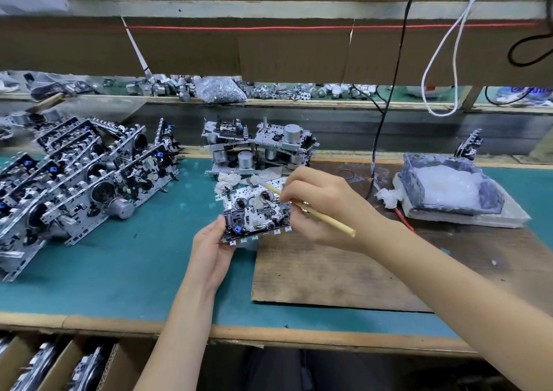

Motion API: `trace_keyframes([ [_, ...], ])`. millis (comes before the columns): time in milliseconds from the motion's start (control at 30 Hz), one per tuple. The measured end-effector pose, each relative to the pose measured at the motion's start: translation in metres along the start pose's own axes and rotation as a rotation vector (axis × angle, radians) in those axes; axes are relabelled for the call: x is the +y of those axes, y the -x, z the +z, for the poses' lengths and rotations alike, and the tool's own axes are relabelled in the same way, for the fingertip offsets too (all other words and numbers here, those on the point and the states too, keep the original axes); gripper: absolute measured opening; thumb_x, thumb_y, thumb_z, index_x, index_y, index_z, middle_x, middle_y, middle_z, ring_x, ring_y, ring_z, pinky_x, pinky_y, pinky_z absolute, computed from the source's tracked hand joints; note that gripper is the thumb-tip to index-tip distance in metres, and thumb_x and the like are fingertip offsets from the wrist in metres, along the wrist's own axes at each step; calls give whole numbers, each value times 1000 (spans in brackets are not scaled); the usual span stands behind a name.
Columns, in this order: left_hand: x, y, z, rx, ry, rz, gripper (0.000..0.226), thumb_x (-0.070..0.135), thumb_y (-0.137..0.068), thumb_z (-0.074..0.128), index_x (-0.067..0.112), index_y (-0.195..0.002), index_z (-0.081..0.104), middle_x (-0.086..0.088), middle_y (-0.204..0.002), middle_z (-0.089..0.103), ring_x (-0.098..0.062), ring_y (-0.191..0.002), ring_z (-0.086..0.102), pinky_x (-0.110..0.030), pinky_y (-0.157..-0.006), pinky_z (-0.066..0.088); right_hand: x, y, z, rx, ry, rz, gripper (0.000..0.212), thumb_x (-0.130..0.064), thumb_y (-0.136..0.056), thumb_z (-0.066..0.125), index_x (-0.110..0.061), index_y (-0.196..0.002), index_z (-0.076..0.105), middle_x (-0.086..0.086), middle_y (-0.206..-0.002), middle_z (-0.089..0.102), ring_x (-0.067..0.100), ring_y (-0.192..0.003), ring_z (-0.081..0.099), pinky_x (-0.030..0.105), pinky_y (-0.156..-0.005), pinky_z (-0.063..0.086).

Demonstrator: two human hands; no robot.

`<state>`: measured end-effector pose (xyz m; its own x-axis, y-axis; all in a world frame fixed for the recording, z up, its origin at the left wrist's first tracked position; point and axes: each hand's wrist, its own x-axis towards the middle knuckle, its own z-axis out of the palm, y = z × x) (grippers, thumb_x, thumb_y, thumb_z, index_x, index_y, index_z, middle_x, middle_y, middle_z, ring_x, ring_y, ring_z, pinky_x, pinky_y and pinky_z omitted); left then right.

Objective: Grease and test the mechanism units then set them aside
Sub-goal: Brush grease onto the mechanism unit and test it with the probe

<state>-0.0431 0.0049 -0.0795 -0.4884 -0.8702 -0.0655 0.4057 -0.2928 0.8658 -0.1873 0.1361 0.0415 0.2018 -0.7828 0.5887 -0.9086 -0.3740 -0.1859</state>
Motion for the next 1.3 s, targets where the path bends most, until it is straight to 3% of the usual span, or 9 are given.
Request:
trace_keyframes([
  [233, -2, -2, -2, -26, 18, 1, 47, 12, -99, 37, 6, -77, 77, -5, -86, 74, -12, -78, 70, -21, -64, 55, 1, 2, 3, -5, -7, -4, 13, 7, -69, 57, 4, -79, 64, 16, -78, 59, 32, -63, 56, 40, -55, 48],
  [333, -3, -3, -3, -32, 10, 5, 36, 13, -99, 37, 3, -90, 70, -5, -88, 74, -12, -79, 70, -21, -65, 55, 1, 2, 5, -25, -11, -12, 12, 6, -69, 57, 3, -79, 64, 16, -78, 58, 33, -62, 55, 40, -53, 48],
  [567, -3, -2, -3, -44, 3, 14, 34, 14, -99, 37, 1, -93, 67, -5, -88, 74, -12, -79, 70, -21, -64, 55, 2, 3, 12, -87, -32, -31, 13, 6, -69, 56, 3, -79, 64, 14, -75, 57, 30, -60, 53, 38, -52, 48],
  [667, -3, -3, -3, -42, 12, 15, 44, 13, -100, 36, 4, -81, 75, -5, -85, 74, -12, -76, 69, -20, -62, 54, 2, 4, 12, -93, -20, -27, 13, 6, -69, 57, 3, -80, 64, 15, -76, 58, 31, -61, 54, 39, -52, 48],
  [833, -3, -3, -5, -53, 19, 30, 48, 14, -99, 36, 13, -76, 79, -4, -87, 75, -11, -79, 70, -20, -63, 55, 4, 9, 8, 98, 152, 51, 13, -1, -82, 61, 1, -91, 70, 14, -79, 61, 28, -63, 58, 36, -50, 50],
  [933, -4, -4, -7, -51, 31, 18, 50, 14, -100, 36, 14, -74, 79, -2, -86, 75, -10, -78, 70, -20, -63, 55, 17, 19, 0, 178, 336, 241, 13, -7, -86, 60, 2, -92, 68, 15, -77, 58, 30, -64, 56, 34, -47, 46],
  [1067, -5, -7, -5, -43, 59, 5, 56, 13, -101, 34, 15, -67, 78, -1, -80, 74, -7, -73, 70, -19, -61, 55, 44, 43, -19, -126, 690, 768, 22, -20, -98, 41, -7, -114, 48, 14, -114, 46, 32, -100, 46, 35, -72, 31],
  [1133, -6, -8, -2, -51, 74, 1, 58, 13, -102, 33, 16, -65, 78, 1, -80, 74, -6, -73, 70, -18, -62, 55, 51, 58, -27, -306, 791, 956, 28, -16, -92, 46, -10, -120, 41, 14, -123, 40, 30, -110, 42, 34, -76, 31],
  [1300, -7, -8, 9, -78, 114, -6, 63, 12, -103, 29, 19, -63, 78, 4, -79, 74, -4, -73, 69, -18, -65, 56, 52, 84, -25, -569, 797, 1016, 30, -8, -86, 51, -10, -116, 47, 16, -129, 37, 29, -115, 40, 34, -88, 36],
])
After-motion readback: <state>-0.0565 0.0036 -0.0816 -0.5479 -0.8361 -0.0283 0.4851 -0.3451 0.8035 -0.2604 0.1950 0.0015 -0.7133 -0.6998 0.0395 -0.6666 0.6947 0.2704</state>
